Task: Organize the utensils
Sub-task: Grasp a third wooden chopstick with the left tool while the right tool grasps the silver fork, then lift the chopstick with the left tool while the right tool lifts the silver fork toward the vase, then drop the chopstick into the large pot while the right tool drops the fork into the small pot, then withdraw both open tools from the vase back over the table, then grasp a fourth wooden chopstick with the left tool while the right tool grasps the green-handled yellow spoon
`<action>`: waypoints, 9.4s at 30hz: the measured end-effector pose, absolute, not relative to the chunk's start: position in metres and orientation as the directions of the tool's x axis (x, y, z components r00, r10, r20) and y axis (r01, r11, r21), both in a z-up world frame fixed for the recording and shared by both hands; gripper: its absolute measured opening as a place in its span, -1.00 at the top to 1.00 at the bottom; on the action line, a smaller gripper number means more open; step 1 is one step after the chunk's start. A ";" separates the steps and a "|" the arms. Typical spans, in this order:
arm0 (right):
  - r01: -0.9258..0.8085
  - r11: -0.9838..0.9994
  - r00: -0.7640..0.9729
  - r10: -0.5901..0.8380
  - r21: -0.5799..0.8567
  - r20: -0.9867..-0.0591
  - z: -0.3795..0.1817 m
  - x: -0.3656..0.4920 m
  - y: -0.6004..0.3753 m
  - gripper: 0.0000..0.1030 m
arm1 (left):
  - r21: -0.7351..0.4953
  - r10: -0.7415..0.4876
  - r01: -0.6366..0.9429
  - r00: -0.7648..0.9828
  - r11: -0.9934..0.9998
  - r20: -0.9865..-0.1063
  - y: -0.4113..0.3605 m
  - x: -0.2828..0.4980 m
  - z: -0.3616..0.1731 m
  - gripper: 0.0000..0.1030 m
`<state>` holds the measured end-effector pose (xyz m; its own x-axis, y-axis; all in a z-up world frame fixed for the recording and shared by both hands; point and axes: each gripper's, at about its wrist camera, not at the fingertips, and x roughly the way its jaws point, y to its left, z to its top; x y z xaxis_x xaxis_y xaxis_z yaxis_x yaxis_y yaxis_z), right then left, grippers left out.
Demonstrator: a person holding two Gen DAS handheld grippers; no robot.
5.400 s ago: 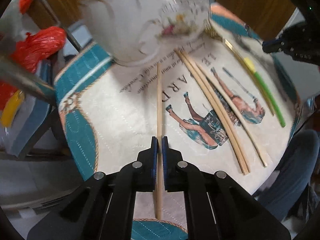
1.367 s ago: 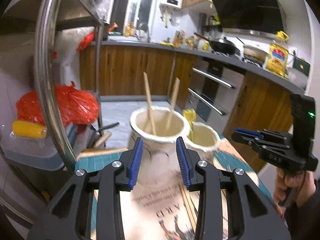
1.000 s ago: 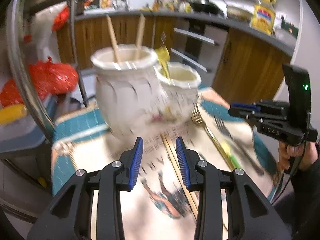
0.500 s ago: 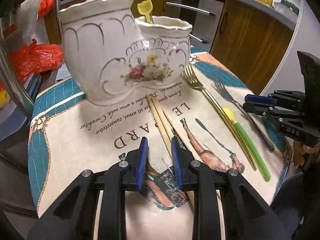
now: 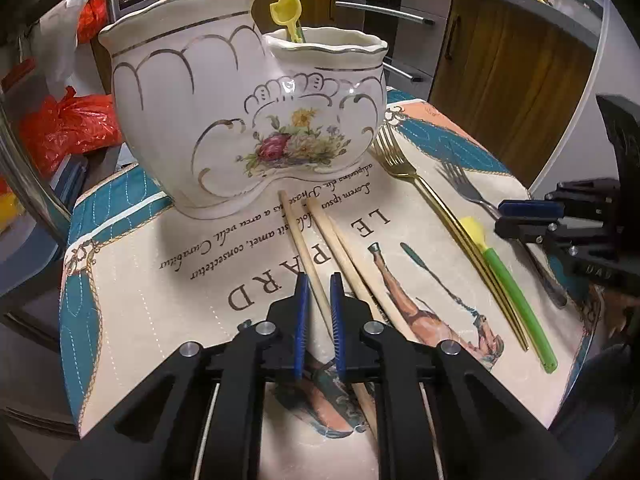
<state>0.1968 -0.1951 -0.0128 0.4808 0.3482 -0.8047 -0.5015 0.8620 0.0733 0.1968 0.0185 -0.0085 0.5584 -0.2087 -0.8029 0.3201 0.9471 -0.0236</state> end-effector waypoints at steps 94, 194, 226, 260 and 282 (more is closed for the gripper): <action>-0.505 0.835 0.704 0.544 0.217 -0.456 0.095 0.227 -0.198 0.88 | -0.272 -0.220 0.137 0.927 0.953 -0.303 0.128 0.180 0.117 0.89; -0.523 0.837 0.704 0.531 0.162 -0.472 0.059 0.276 -0.117 0.78 | -0.091 -0.070 0.038 0.923 0.995 -0.377 0.065 0.257 0.094 0.41; -0.496 0.859 0.719 0.487 0.124 -0.496 0.055 0.236 -0.172 0.39 | -0.084 -0.100 0.069 0.876 0.994 -0.471 0.102 0.181 0.082 -0.15; -0.560 0.824 0.514 0.428 0.087 -0.744 -0.016 0.157 -0.176 0.38 | -0.006 -0.206 0.318 0.600 0.948 -0.773 0.019 0.176 -0.009 -0.11; -0.591 0.806 0.460 0.364 0.026 -0.810 -0.010 0.146 -0.181 0.59 | -0.011 -0.216 0.350 0.553 0.937 -0.805 0.032 0.181 -0.008 0.69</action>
<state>0.1462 -0.1807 -0.0101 0.4601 0.3636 -0.8100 -0.5908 0.8064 0.0263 0.1809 0.0316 -0.0075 0.5531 -0.2161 -0.8046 0.3496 0.9368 -0.0112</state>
